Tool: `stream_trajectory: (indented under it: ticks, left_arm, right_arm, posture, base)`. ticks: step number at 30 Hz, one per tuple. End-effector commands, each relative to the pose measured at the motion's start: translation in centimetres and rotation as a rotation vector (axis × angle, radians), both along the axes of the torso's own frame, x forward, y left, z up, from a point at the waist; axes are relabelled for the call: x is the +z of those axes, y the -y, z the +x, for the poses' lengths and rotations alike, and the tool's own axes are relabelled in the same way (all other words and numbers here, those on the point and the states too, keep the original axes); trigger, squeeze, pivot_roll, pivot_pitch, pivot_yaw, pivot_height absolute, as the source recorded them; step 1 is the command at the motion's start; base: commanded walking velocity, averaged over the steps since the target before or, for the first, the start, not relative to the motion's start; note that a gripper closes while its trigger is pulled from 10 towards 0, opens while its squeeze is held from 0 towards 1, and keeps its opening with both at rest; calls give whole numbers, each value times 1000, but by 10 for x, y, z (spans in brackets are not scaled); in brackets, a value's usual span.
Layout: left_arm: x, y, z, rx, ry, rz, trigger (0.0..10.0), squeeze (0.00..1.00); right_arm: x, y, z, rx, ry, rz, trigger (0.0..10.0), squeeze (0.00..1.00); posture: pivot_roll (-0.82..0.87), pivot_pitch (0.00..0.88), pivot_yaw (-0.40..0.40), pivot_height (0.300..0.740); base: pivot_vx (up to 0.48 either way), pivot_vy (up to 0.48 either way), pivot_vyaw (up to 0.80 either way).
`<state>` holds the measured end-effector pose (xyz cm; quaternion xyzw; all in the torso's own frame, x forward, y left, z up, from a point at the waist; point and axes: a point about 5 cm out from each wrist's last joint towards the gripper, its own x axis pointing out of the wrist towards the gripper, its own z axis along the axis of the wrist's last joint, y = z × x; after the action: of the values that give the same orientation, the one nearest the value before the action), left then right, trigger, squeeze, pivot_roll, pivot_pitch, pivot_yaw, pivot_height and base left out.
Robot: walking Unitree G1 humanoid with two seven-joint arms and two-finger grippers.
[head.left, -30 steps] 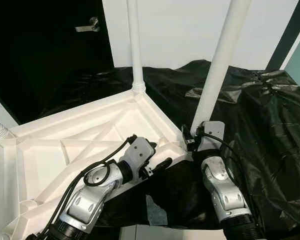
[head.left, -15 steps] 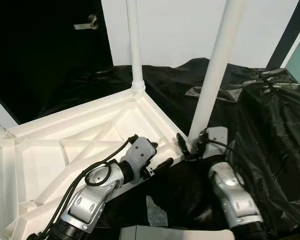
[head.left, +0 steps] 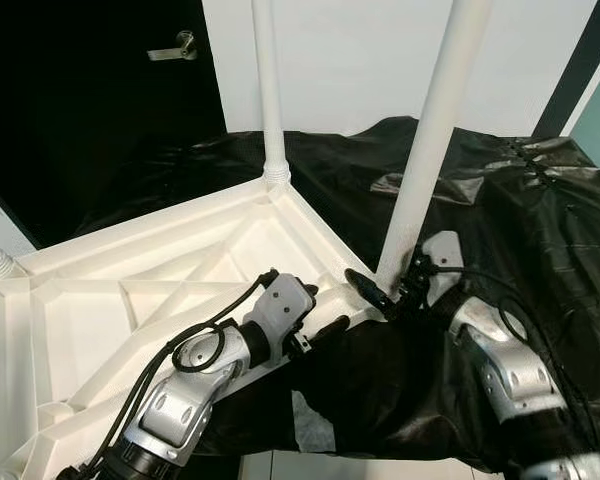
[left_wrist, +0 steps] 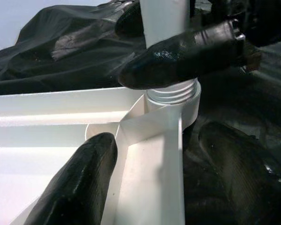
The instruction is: Building children table
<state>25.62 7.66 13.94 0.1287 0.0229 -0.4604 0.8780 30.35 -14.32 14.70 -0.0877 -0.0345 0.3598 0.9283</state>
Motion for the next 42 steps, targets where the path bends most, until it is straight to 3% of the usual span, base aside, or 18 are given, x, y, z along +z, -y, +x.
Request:
stream_trajectory:
  ticks: [1,2,3,12,16,17,28,42]
  left_arm:
    - [0,1,0,-41,-11,7,10000,0]
    - [0,1,0,-41,-11,7,10000,0]
    - [1,0,0,-37,-9,6,10000,0]
    - [1,-3,0,-20,-8,5,10000,0]
    - [1,-4,0,-23,-9,8,10000,0]
    - [1,-4,1,-24,-8,9,10000,0]
    - [2,-2,1,-39,-9,11,10000,0]
    - [1,-1,0,-50,-15,11,10000,0]
  right_arm:
    - [-6,-2,1,55,-32,-28,7961,0]
    - [-6,-2,1,55,-32,-28,7961,0]
    - [-9,-1,1,61,-48,-31,0,0]
    - [-21,6,-1,57,-101,-35,0,0]
    - [-29,13,1,-68,-113,-80,0,0]
    - [-31,14,2,-113,-118,-91,10000,0]
    - [-39,8,-1,-365,-166,-9,10000,0]
    - [-41,-10,-12,-730,-145,98,10000,0]
  posture:
    - [0,0,-15,740]
    - [0,0,-15,740]
    - [5,0,-20,740]
    - [8,0,-17,740]
    - [2,0,-8,740]
    - [-1,0,-5,740]
    - [-12,0,7,740]
    - [-12,0,12,740]
  base:
    - [0,0,0]
    - [0,0,0]
    - [0,0,0]
    - [0,0,0]
    - [0,0,0]
    - [0,0,0]
    - [0,0,0]
    - [0,0,0]
